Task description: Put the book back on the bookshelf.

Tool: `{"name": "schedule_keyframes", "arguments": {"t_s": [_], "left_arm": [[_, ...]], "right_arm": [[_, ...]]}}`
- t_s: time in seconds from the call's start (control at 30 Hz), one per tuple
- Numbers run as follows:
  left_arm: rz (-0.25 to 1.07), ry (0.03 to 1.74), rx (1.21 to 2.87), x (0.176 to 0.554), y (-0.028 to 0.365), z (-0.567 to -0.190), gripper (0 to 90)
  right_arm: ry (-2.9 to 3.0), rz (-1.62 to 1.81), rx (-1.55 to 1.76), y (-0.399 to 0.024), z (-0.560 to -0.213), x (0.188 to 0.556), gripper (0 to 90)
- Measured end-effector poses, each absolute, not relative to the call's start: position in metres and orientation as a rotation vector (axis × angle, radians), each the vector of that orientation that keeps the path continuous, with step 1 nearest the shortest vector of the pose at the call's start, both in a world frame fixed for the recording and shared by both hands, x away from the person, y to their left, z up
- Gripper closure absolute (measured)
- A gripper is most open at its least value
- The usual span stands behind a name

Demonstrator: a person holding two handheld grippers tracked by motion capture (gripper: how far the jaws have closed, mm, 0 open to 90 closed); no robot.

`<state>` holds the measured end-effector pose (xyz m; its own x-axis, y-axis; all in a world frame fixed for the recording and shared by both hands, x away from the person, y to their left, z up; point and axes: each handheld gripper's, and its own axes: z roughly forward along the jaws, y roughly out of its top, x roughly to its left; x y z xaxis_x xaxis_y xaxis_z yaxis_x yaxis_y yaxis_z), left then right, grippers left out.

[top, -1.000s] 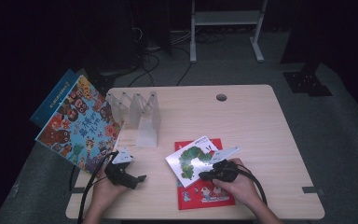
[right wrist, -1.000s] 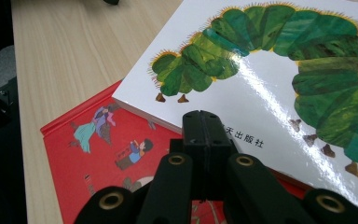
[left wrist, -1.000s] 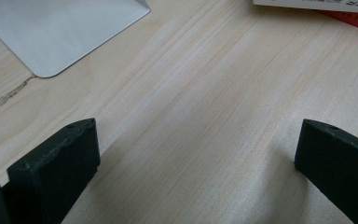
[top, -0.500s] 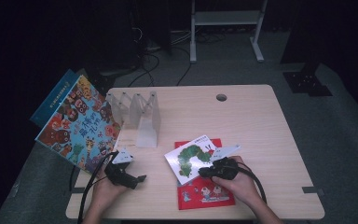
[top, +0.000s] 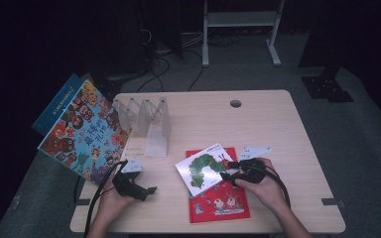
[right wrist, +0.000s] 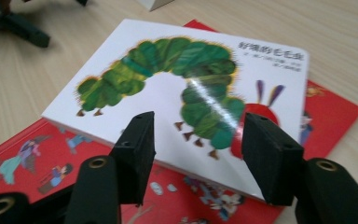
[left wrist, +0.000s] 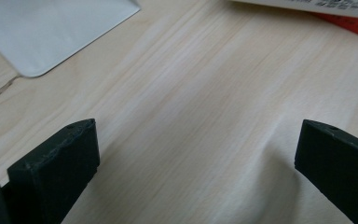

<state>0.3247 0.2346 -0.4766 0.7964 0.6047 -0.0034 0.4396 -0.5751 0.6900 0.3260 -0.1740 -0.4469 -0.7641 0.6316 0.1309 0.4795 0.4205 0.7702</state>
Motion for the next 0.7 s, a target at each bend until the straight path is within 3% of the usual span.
{"name": "schedule_keyframes", "arguments": {"t_s": [0.33, 0.7], "left_arm": [[0.243, 0.689, 2.254, 0.330, 0.205, -0.458, 0.0], [0.205, 0.602, 2.302, 0.346, 0.165, -0.447, 0.0]], "right_arm": [[2.431, 1.206, 1.047, -0.185, -0.448, 0.347, 32.7], [2.415, 1.190, 1.066, -0.179, -0.453, 0.364, 35.3]]}}
